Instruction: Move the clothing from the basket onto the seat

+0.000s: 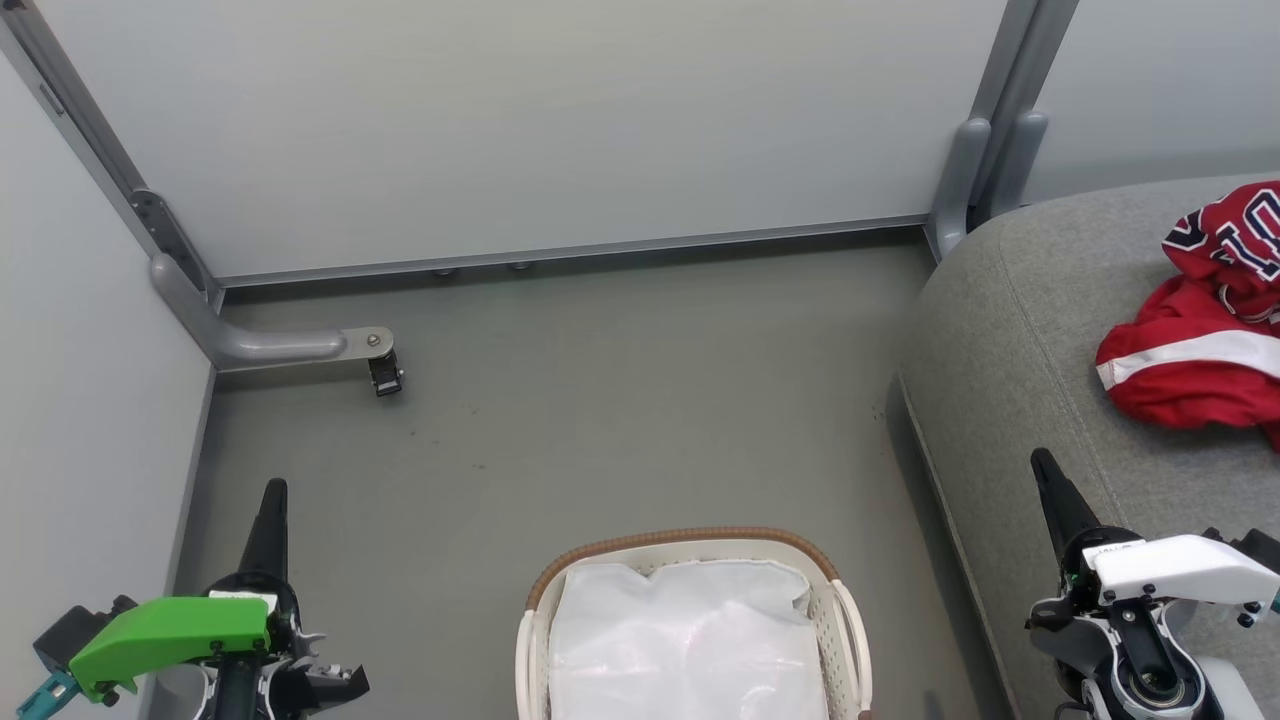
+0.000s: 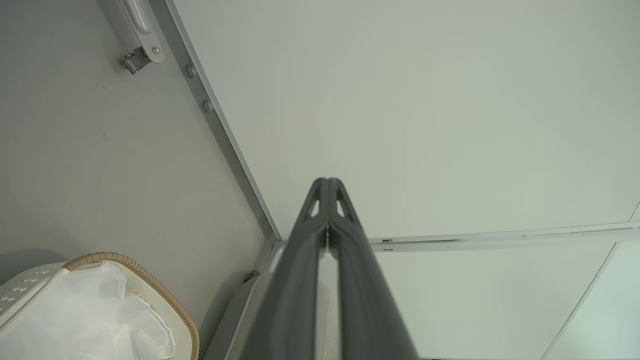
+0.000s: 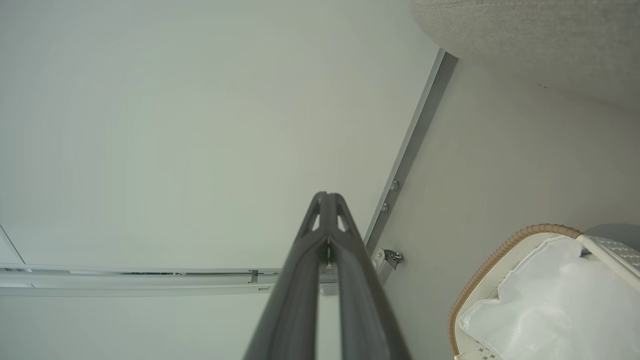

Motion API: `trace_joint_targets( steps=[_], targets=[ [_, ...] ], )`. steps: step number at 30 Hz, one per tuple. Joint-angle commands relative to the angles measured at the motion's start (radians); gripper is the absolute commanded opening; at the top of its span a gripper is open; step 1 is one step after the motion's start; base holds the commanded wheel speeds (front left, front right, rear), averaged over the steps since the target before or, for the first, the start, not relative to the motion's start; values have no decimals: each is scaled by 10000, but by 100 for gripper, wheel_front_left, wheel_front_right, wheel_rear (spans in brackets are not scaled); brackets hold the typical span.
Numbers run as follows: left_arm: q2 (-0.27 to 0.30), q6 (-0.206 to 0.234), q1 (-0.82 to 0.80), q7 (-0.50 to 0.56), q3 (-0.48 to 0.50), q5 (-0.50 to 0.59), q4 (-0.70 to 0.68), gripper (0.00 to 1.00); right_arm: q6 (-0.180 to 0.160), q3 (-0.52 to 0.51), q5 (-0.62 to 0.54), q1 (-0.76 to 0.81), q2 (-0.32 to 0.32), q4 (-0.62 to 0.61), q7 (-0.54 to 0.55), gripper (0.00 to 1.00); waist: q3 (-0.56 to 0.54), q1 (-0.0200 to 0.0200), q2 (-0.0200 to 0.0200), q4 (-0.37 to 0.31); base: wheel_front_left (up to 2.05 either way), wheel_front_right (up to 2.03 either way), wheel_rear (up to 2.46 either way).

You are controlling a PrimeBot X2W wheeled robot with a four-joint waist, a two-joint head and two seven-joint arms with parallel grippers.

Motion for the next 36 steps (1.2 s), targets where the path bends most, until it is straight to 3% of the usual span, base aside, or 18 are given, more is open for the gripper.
trace_joint_targets(
  steps=[1,24,36],
  targets=[
    [71,-32,-193,68,61,-217,-68,0,-2,-58,220,123,-27,-101,64,0,-15,0,80,1,0,0,0],
    [78,-120,-201,486,190,-1715,-247,0,-3,-298,1686,241,29,-306,477,0,-236,0,98,5,0,0,0],
    [79,-121,-199,488,187,-1691,-237,0,-3,-294,1668,231,28,-299,481,0,-240,0,98,5,0,0,0]
  ],
)
